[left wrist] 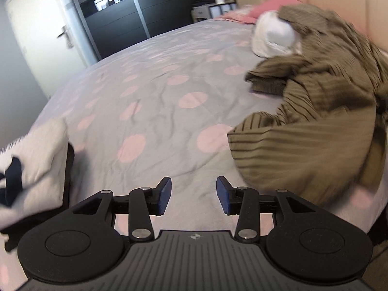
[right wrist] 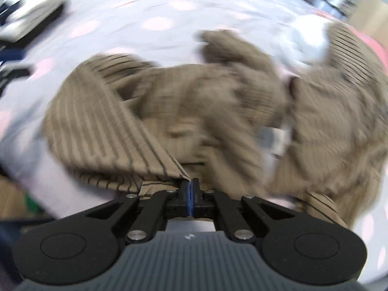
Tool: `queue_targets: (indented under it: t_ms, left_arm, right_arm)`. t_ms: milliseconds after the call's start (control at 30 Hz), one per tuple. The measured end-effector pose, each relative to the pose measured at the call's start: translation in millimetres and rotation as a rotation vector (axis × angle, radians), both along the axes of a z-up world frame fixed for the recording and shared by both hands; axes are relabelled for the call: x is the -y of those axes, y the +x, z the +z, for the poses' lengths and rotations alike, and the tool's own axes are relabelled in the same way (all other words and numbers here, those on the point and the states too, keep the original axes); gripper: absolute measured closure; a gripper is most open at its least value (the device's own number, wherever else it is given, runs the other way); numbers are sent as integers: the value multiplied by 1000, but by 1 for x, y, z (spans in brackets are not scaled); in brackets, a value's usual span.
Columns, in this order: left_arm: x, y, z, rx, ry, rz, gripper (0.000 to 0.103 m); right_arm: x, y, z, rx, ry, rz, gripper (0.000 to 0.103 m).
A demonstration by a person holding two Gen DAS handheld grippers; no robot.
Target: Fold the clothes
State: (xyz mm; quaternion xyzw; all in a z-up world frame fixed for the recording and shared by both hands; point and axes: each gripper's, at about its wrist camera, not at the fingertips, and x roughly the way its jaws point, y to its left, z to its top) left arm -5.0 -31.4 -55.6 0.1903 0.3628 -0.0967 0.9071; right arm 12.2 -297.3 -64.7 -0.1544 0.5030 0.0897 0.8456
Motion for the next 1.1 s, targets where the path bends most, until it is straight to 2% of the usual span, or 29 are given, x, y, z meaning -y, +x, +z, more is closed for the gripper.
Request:
queue_targets:
  t_ms: [133, 300, 500, 667, 867, 967, 1067, 1100]
  left_arm:
    - [17, 2, -8, -23, 23, -62, 63]
    - [41, 6, -13, -19, 48, -165, 63]
    - [82, -3, -25, 24, 110, -400, 63]
    - [115, -17, -53, 52, 198, -567, 63]
    - [146, -16, -86, 141, 311, -628, 63]
    - [159, -13, -96, 171, 332, -645, 63]
    - [164, -3, -88, 142, 264, -589, 85]
    - [164, 1, -85, 130, 234, -566, 89]
  right_arm:
    - [52, 10, 15, 87, 0, -192, 102]
    - [111, 15, 36, 170, -16, -353, 102]
    - [148, 22, 37, 185, -46, -447, 102]
    - [163, 31, 25, 153, -42, -472, 102]
    - [169, 35, 14, 153, -15, -467, 102]
    - [168, 37, 11, 153, -6, -459, 102]
    - [167, 39, 10, 155, 0, -454, 102]
    - [167, 39, 10, 155, 0, -452, 102]
